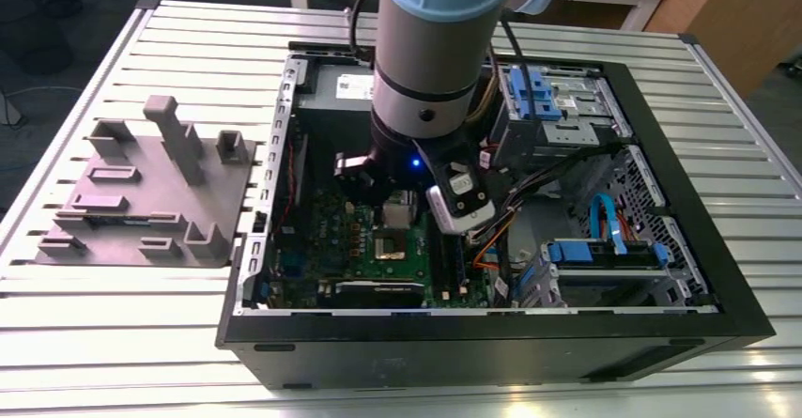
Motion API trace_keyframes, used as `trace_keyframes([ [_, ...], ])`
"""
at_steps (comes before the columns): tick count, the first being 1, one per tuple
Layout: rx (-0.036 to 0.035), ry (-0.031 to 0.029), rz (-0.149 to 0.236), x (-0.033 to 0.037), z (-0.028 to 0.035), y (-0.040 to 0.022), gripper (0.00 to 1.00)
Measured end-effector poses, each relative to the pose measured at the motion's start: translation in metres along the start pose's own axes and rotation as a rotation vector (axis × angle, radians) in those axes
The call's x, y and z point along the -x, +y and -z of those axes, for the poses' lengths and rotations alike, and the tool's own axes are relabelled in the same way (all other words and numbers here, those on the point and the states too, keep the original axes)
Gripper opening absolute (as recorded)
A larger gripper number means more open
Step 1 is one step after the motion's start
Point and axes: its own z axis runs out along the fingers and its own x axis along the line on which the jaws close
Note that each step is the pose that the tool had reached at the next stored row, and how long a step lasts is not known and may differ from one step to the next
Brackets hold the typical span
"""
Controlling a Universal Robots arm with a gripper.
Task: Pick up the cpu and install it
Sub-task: 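Place the cpu into insertion slot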
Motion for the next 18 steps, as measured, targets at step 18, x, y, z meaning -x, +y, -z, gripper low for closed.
trace_keyframes([
  [18, -0.0103, -0.0002, 0.0, 0.0011, -0.0216, -0.0055, 0.47],
])
